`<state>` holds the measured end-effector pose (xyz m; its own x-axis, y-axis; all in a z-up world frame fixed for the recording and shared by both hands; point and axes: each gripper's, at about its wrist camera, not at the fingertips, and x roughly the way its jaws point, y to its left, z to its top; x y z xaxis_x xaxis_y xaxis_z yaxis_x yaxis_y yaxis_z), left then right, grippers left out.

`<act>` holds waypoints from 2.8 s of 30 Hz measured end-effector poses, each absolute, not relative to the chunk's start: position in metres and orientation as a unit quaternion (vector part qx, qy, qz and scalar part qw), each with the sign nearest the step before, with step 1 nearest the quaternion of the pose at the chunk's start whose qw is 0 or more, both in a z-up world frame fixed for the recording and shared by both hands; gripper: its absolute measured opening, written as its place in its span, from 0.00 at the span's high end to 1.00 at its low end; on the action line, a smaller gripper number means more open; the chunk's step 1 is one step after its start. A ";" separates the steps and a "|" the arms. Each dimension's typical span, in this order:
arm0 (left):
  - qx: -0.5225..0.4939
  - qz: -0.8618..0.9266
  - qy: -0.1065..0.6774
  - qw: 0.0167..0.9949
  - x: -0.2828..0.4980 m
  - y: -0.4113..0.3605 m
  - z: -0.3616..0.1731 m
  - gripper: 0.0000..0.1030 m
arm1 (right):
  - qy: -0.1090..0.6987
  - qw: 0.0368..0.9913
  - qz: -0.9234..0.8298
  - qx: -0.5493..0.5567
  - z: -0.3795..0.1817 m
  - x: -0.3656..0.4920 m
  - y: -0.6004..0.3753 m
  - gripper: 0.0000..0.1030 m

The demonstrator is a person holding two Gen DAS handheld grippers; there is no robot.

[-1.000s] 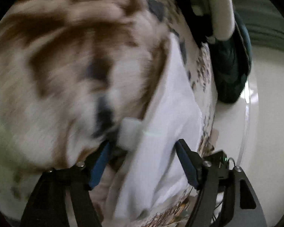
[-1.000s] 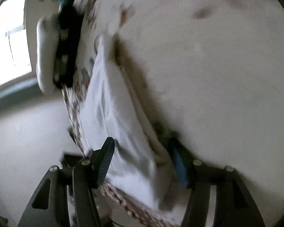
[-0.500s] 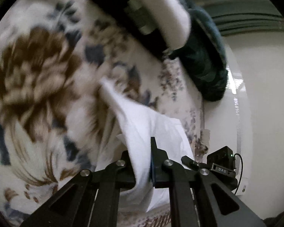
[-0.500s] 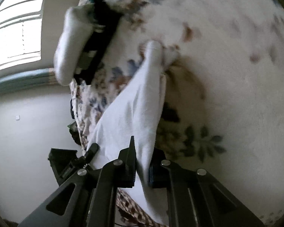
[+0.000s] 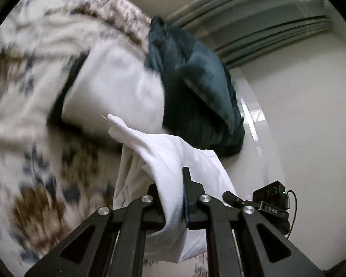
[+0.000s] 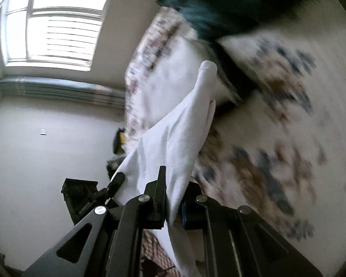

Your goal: Fold small clothes

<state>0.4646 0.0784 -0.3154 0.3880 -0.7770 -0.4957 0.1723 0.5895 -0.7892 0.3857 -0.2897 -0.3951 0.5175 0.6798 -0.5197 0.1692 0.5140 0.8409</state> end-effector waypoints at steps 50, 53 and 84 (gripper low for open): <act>0.001 -0.035 0.501 0.865 0.552 0.049 -0.333 0.08 | 0.516 0.850 -0.103 0.039 -0.361 0.537 -0.191 0.01; 0.012 -0.035 0.495 0.868 0.534 0.044 -0.306 0.08 | 0.502 0.856 -0.117 0.033 -0.331 0.520 -0.191 0.01; 0.012 -0.044 0.391 0.919 0.271 0.047 -0.052 0.08 | 0.354 0.930 -0.091 0.030 0.002 0.185 -0.172 0.01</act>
<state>0.2706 0.0471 -0.0525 0.6907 -0.0721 -0.7195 0.0903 0.9958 -0.0131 0.1853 -0.1716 0.0025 0.7321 -0.1484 -0.6648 0.1903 0.9817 -0.0096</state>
